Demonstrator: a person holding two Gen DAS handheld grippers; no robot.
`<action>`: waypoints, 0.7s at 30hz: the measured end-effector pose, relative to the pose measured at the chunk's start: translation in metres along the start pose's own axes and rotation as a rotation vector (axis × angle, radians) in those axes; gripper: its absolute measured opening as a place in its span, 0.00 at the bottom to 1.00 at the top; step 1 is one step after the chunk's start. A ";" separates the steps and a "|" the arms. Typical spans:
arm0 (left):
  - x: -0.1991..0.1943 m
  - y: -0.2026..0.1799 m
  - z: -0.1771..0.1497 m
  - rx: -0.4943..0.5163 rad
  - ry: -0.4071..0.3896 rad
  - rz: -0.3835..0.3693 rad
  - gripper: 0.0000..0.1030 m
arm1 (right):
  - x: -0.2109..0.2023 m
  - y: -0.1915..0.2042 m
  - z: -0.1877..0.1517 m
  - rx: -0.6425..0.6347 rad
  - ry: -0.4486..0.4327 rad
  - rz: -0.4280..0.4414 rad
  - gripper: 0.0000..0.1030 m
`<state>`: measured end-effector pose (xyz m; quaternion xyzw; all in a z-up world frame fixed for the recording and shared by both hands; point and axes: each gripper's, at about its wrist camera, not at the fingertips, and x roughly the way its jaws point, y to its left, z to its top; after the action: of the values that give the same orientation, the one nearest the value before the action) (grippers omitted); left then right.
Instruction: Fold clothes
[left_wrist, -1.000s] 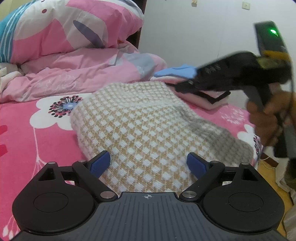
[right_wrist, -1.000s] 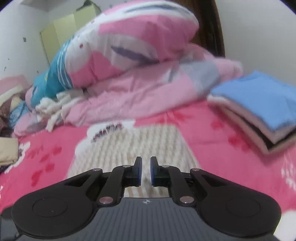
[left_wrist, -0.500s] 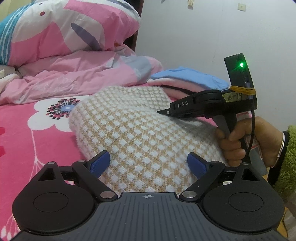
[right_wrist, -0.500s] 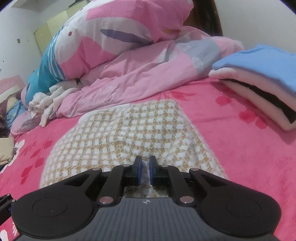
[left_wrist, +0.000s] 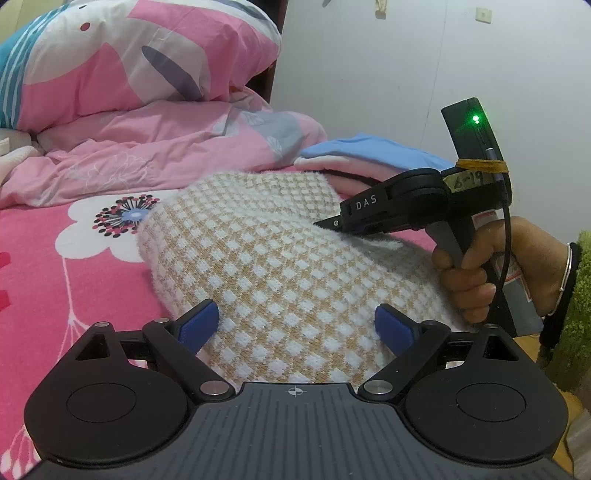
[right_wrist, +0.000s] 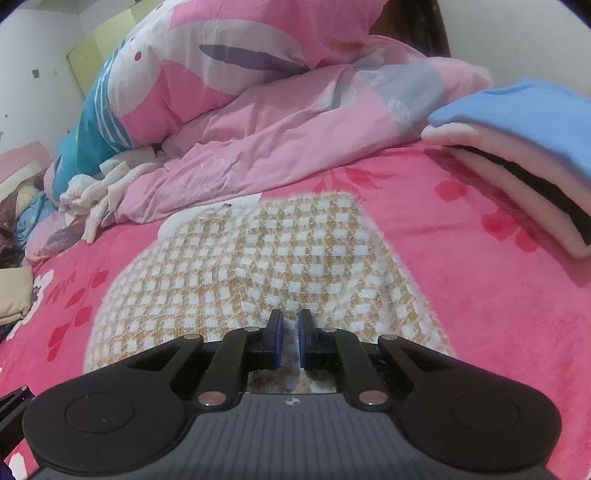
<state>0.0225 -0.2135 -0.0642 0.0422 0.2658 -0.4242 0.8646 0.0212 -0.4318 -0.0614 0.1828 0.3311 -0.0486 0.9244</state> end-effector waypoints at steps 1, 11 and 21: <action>0.000 0.000 0.000 0.000 -0.001 -0.001 0.90 | 0.000 0.000 0.000 0.000 0.003 0.000 0.07; 0.001 -0.002 -0.001 0.000 -0.005 -0.002 0.91 | 0.001 0.000 0.002 0.003 0.017 -0.002 0.07; 0.001 -0.002 -0.001 0.000 -0.005 -0.001 0.92 | 0.001 -0.001 0.002 0.005 0.023 0.000 0.07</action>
<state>0.0211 -0.2155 -0.0650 0.0412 0.2637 -0.4248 0.8650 0.0230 -0.4334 -0.0604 0.1859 0.3414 -0.0473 0.9201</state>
